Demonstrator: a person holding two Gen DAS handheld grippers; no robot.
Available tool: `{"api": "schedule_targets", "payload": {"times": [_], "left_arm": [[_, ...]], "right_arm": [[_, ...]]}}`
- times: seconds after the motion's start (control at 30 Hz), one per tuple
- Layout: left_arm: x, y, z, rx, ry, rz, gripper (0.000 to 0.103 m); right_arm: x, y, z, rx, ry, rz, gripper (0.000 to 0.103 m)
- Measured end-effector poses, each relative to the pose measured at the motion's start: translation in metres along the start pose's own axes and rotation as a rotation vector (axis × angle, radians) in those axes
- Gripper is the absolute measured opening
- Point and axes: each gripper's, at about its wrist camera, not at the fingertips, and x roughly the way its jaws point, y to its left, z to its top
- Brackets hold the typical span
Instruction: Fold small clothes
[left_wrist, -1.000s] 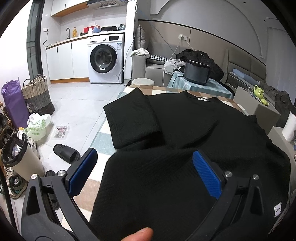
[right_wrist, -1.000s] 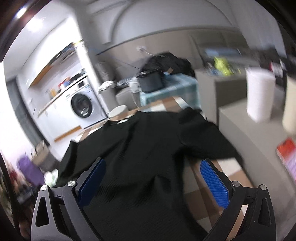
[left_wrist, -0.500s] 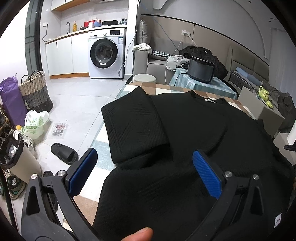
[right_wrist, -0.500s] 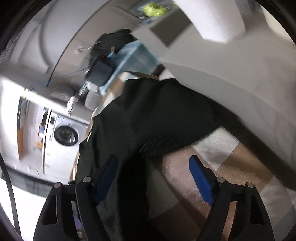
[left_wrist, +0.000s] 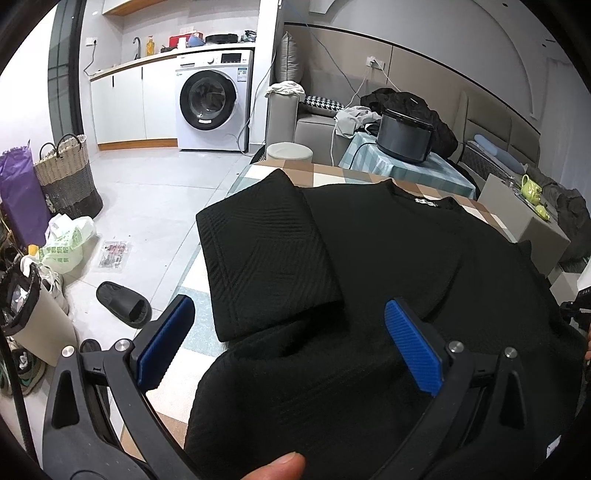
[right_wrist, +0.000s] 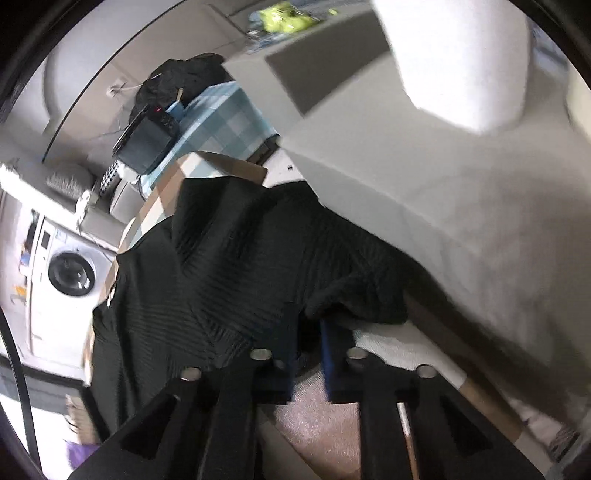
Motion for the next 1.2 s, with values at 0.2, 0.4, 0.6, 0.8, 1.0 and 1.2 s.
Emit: {"api": "schedule_targets", "payload": {"times": [0.2,0.4,0.6,0.8,1.0,1.2], "left_arm": [[-0.010,0.010,-0.008,-0.009,-0.006,0.007,0.102],[-0.017,0.016,-0.012,-0.023,-0.012,0.020,0.102],[-0.026,0.024,-0.019,-0.042,-0.015,0.040,0.102],[-0.029,0.029,-0.019,-0.053,-0.011,0.036,0.102],[-0.025,0.024,-0.014,-0.047,-0.005,0.013,0.102],[-0.022,0.018,-0.010,-0.030,0.000,0.017,0.102]], "right_arm": [[-0.036,0.069,0.003,-0.325,-0.141,-0.073,0.007],[-0.070,0.179,-0.044,-0.737,-0.223,0.265,0.007],[-0.026,0.204,-0.120,-0.937,0.077,0.380,0.014],[-0.035,0.087,-0.072,-0.446,-0.007,0.164,0.050],[-0.050,-0.013,-0.034,-0.022,-0.036,0.015,0.050],[-0.038,-0.054,-0.018,0.164,0.046,0.012,0.050]]}}
